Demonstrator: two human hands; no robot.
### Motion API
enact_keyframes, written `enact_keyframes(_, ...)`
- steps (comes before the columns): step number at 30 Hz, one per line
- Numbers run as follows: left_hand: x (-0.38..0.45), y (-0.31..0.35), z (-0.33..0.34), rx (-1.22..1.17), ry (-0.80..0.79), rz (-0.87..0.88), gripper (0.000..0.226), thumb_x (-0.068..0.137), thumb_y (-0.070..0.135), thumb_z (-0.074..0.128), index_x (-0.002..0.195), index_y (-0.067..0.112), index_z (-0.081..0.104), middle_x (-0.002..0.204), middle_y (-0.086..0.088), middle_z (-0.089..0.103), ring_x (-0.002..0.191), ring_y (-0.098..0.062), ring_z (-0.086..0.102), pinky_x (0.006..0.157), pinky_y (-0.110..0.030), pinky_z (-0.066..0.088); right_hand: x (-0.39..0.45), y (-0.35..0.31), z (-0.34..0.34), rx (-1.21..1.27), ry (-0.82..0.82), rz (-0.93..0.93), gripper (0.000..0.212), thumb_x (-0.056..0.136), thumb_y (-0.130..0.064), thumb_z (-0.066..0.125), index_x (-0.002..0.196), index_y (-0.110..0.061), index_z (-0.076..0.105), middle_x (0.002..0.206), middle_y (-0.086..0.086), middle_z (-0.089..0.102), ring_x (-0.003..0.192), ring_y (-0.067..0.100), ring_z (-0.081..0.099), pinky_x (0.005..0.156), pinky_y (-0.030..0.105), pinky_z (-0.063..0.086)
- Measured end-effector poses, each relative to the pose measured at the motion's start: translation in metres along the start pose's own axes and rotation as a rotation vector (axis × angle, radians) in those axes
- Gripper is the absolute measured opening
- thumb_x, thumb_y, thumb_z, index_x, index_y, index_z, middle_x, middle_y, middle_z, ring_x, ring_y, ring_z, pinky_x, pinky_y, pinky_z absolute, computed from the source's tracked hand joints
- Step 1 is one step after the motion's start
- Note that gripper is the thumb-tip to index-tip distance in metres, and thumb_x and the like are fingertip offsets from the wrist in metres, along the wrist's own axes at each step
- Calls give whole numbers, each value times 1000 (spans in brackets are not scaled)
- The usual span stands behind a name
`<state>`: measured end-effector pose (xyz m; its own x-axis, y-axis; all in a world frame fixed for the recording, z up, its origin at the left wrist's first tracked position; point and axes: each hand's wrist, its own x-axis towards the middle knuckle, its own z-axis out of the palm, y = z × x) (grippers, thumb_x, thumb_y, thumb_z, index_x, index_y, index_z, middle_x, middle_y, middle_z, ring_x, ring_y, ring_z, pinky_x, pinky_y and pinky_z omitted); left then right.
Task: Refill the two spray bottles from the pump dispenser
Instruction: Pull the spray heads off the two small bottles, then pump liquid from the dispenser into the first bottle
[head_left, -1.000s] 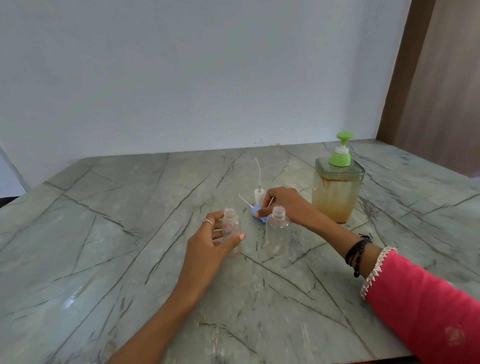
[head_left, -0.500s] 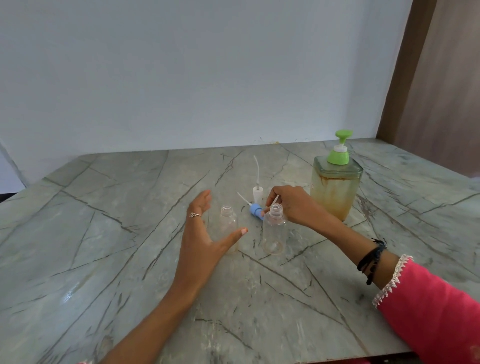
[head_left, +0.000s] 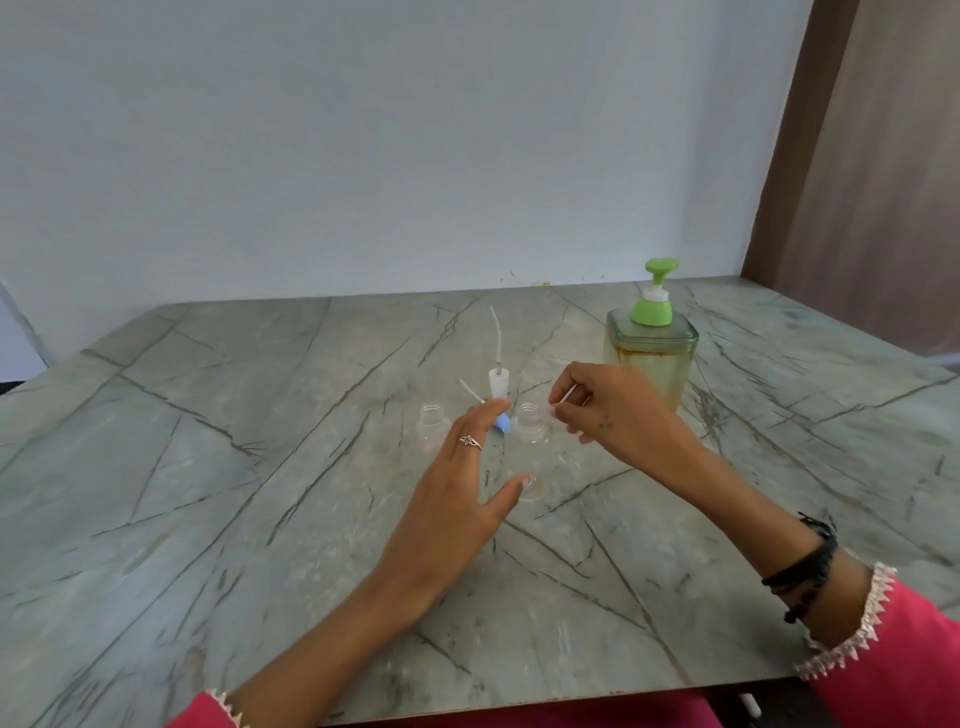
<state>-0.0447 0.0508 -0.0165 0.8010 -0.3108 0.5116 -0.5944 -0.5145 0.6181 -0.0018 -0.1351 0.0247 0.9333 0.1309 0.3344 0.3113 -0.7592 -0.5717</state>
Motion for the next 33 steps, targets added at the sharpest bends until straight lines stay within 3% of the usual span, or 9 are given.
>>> enact_keyframes(5,13,5,14,-135,-32,-177,66,84,26,67,136,37,28,129,22,35,120,1,36,101,-17,34,-15,8,-17,41,162,-79,2,88,-21,64,87,-19,65,72,-5,66,66,11,62,64,38,55)
enact_keyframes(8,22,7,21,-172,-21,-228,53,81,22,71,125,30,43,121,11,52,112,-5,51,82,-5,40,-20,13,-26,23,255,-87,2,88,-24,64,88,-22,65,73,-9,65,68,5,60,62,27,52)
enact_keyframes(11,28,10,27,-224,5,-297,52,77,22,75,122,27,49,114,8,58,102,-7,57,82,-11,46,-22,18,-34,17,371,-111,4,88,-25,64,89,-22,64,79,-12,64,72,3,59,63,18,47)
enact_keyframes(14,34,14,29,-234,29,-282,49,75,23,77,115,31,50,108,13,60,96,-1,58,76,-3,45,-16,27,-44,49,537,-144,12,85,-21,68,95,-19,61,88,-7,60,79,8,56,69,23,46)
enact_keyframes(17,43,24,30,-229,46,-237,46,75,23,77,108,35,47,102,17,56,91,9,53,69,4,40,-3,39,-54,11,668,-128,32,81,-22,72,106,-11,54,103,-3,50,97,14,51,76,15,38)
enact_keyframes(23,64,41,30,-206,54,-151,52,73,22,78,118,24,52,112,6,63,101,-2,58,81,-12,49,27,45,-63,260,449,108,78,73,-40,77,132,-16,32,113,-3,48,104,15,48,84,28,39)
enact_keyframes(28,73,52,28,-204,85,-119,50,74,23,77,112,31,47,110,7,62,100,-2,58,75,-6,47,37,37,-51,294,493,160,70,80,-36,73,130,-15,29,96,-1,55,77,14,56,70,31,46)
enact_keyframes(31,73,54,28,-196,77,-122,49,74,24,77,113,30,48,111,7,62,102,-3,58,75,-6,47,37,39,-49,367,524,137,63,81,-26,74,128,-12,35,83,-8,53,69,4,52,61,18,43)
enact_keyframes(33,72,55,27,-190,72,-122,49,74,24,77,114,29,49,111,6,63,103,-5,59,78,-10,49,36,40,-49,440,508,107,62,79,-24,76,127,-14,38,88,-1,62,73,9,57,62,14,43)
